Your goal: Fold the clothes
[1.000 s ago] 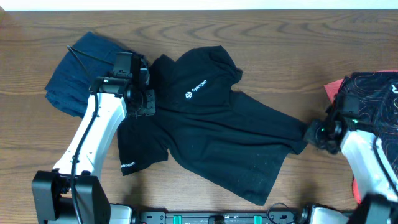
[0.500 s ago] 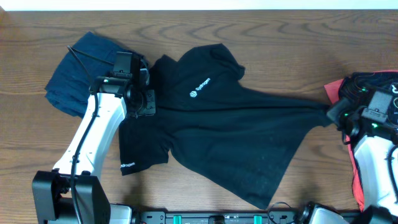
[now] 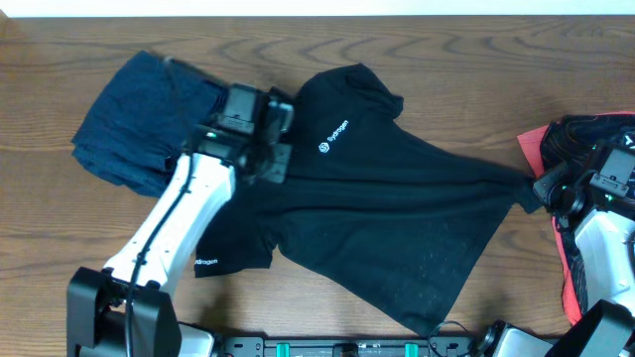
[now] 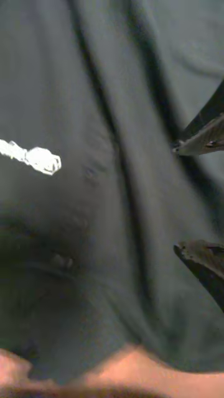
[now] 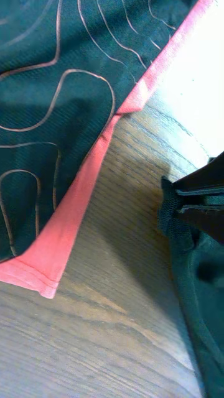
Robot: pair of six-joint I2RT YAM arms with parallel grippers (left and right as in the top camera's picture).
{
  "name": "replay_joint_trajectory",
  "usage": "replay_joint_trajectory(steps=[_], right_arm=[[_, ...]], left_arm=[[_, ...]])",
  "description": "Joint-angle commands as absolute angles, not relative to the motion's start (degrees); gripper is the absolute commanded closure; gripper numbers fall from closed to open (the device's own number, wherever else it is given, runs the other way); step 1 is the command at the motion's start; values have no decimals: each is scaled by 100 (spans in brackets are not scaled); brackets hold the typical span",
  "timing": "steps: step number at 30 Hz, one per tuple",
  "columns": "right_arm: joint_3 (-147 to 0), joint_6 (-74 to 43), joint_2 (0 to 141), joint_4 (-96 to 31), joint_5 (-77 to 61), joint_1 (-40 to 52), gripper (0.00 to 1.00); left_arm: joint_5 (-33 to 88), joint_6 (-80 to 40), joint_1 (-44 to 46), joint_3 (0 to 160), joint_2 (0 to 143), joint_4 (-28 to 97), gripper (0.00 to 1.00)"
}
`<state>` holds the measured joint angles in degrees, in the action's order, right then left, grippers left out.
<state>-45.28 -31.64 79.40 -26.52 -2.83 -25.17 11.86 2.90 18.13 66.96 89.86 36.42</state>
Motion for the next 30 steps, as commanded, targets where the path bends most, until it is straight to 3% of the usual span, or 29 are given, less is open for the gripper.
replay_joint_trajectory(steps=[1,6,13,18,25,30], right_arm=[[-4598,-2928,7942,-2696,-659,-2543,99],[-4598,-2290,7942,-2685,-1155,-2543,99],[-4598,-2045,7940,-2814,-1400,-2543,99],[-4598,-1903,7940,-2952,-1402,-2543,99],[-4598,-1708,7942,-2515,-1400,-2543,99],[-4598,-1914,7953,-1999,-1404,-2543,99]], left_arm=[[1267,578,1944,6720,9129,2906,53],[1463,580,1933,6761,9830,1868,55],[1619,714,1931,7185,11249,1190,73],[683,716,1931,7229,11712,934,77],[-1761,541,1588,7229,11872,1081,81],[-1737,158,1085,7231,11817,1321,81]])
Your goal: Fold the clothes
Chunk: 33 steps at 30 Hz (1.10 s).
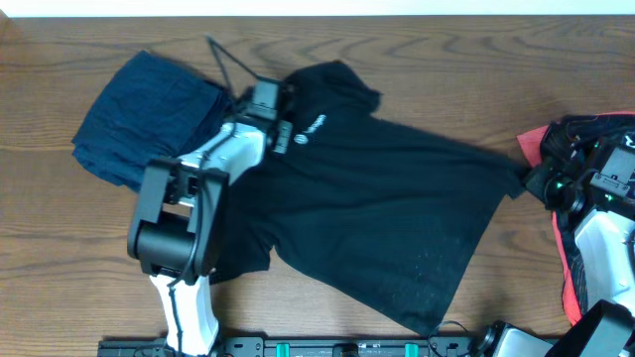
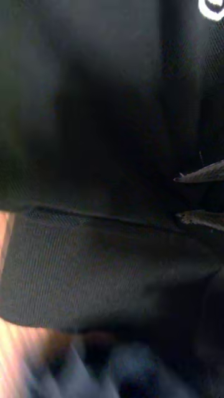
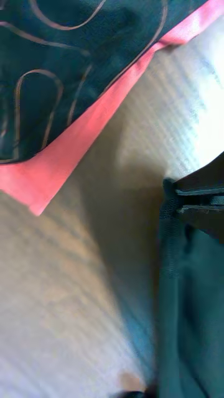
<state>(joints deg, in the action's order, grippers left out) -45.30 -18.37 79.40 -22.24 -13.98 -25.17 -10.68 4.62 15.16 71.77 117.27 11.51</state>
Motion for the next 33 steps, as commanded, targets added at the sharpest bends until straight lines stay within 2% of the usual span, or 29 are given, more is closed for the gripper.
replay_joint_trajectory(steps=[1,4,5,8,9,11,12,17,19,20,22,24,28,33], right_arm=[[-4595,-1986,7955,-1896,-1428,-2543,99],[-4595,-1994,8027,-1603,-1579,-2521,98],[-4595,-1992,8073,-1531,-1612,-2499,92],[-4595,-1962,8206,-1490,-1610,-2469,54],[-4595,-1959,8250,-1498,-1608,-2469,45],[-4595,-1903,8329,-1522,-1612,-2473,32],[-4595,-1835,8355,-1566,-1616,-2473,30],[-4595,-1354,8357,-2370,-1896,-2467,29],[-4595,-1319,8357,-2853,-2082,-2429,32],[-4593,-1319,8359,-3214,-2158,-2353,38],[-4558,-1319,8359,-3636,-2086,-2154,44],[-4445,-1319,8359,-3688,-2025,-1949,45],[-4047,-1409,8359,-3168,-1942,-1459,47],[-3402,-2263,8431,-2421,-1210,-917,52]], left_arm=[[-1669,161,1024,7231,11808,1356,81],[-1197,161,972,7231,11758,1391,81],[-996,161,972,7231,11730,1389,81],[-386,117,1011,7251,11574,1391,78],[-242,115,1011,7264,11500,1404,77],[-117,69,1011,7269,11327,1431,73],[-89,49,1009,7269,11214,1452,70],[-58,54,1011,7269,10499,1653,48],[-56,54,1009,7269,10136,1767,42],[-56,51,1009,7269,9872,1894,40],[-56,8,1009,7269,9504,2106,37],[12,-27,1009,7269,9161,2366,34],[294,-137,1009,7269,8578,2982,31],[410,-139,1009,7269,8156,3743,31]])
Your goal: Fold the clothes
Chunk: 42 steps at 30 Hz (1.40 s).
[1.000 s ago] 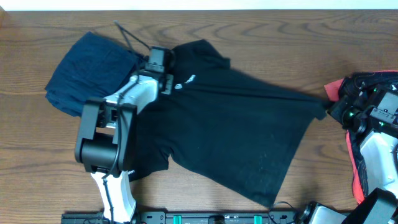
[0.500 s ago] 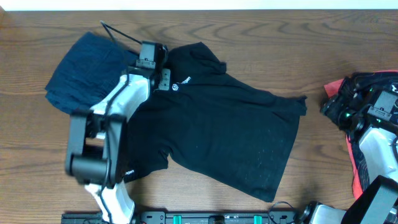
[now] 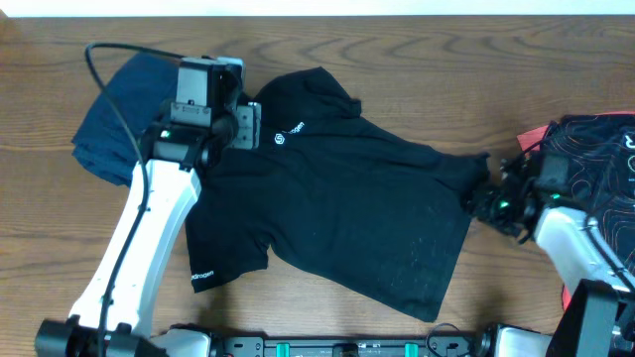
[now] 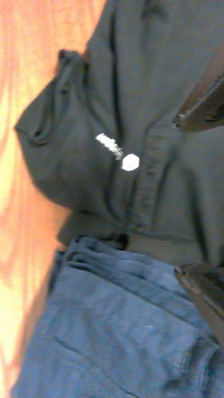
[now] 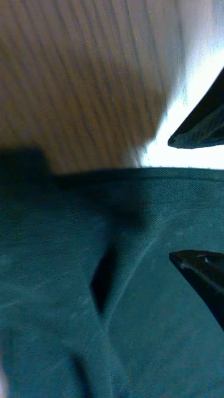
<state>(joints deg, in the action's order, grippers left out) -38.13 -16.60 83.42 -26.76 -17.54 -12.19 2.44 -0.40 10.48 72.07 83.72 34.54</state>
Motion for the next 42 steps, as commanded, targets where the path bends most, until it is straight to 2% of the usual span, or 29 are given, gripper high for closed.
replay_joint_trajectory(steps=[1,4,6,8,11,15,18,19,20,22,23,24,27,31,38,42], right_arm=[[-3282,-2355,8466,-2285,-1173,-843,54],[-3026,-2550,8626,-1970,-1179,-707,63],[-2991,-2580,8726,-1859,-1090,-705,81],[-3006,-2910,8761,-1865,-405,-775,93],[-3138,-3192,8755,-1916,659,-1063,99],[-3706,-3166,8755,-2475,1841,-1559,99],[-4165,-3168,8755,-2764,1841,-1903,99],[-4303,-3107,8755,-2762,1555,-1986,93],[-4438,-2921,8755,-2768,1249,-2045,81],[-4700,-2578,8755,-2882,805,-2088,49],[-4866,-2528,8755,-3048,692,-2088,41],[-5013,-2521,8755,-3218,637,-2088,38],[-5419,-2517,8746,-3712,471,-2088,34],[-5798,-2239,8648,-4152,-239,-2088,34],[-5878,-1385,8403,-4222,-2281,-2088,35],[-5878,-1164,8392,-4237,-2401,-2088,35]], left_arm=[[410,-139,1009,7269,8108,3868,30],[408,-137,1009,7269,8025,4174,30],[405,-137,1009,7269,8007,4329,30],[405,-137,1009,7269,8007,4431,30],[408,-137,1009,7269,8007,4501,30],[408,-137,1009,7269,8007,4582,30],[410,-139,1009,7269,8007,4609,29],[410,-139,1009,7269,8007,4622,29],[410,-139,1009,7269,8009,4633,29],[412,-141,1009,7266,8014,4713,29],[414,-150,1009,7266,8023,4779,29],[419,-228,1009,7266,8038,4875,29],[788,-322,1009,7183,8156,5275,29],[880,-530,1009,6740,8486,5474,29],[915,-528,1009,6020,9498,4724,29],[1007,-526,1009,6012,10049,4322,29]])
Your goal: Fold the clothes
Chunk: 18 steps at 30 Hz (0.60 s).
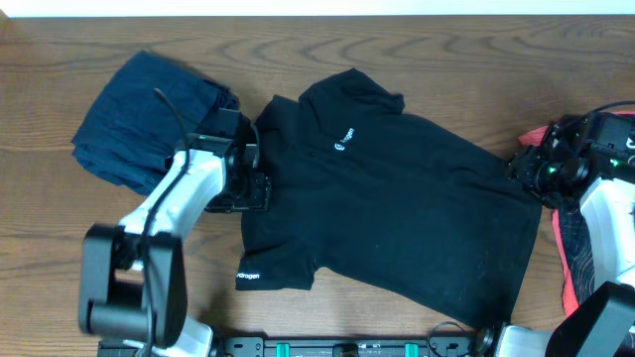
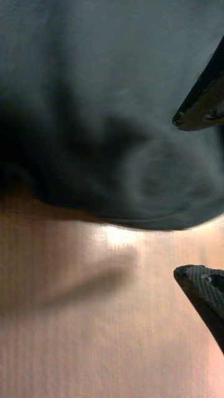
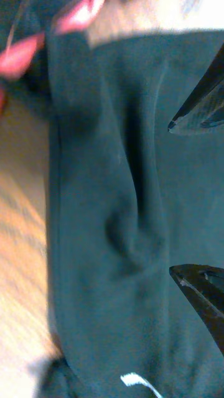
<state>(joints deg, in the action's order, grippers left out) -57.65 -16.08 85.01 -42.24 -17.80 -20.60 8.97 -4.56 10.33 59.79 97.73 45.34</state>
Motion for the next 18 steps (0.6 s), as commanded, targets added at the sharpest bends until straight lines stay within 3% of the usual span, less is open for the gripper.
replay_joint_trajectory(steps=[1,3,4,7,8,12,18], right_arm=[[-5878,-1166,8392,-4244,-2403,-2088,35],[-5878,-1166,8392,-4250,-2403,-2088,35],[-5878,-1166,8392,-4252,-2403,-2088,36],[-5878,-1166,8392,-4248,-2401,-2088,36],[-5878,-1166,8392,-4222,-2401,-2088,36],[-5878,-1168,8392,-4086,-2399,-2088,36],[-5872,-1173,8401,-4086,-1734,-2082,33]], left_arm=[[1007,-526,1009,6012,10145,4228,29],[1009,-526,1009,6012,10300,4101,30],[1007,-526,1009,6012,10363,4077,36],[1007,-528,1009,6012,10466,4206,73],[980,-528,1004,6012,10490,4438,94],[213,-1404,895,6012,10492,5472,94],[-812,-1780,519,6012,10484,6674,94]])
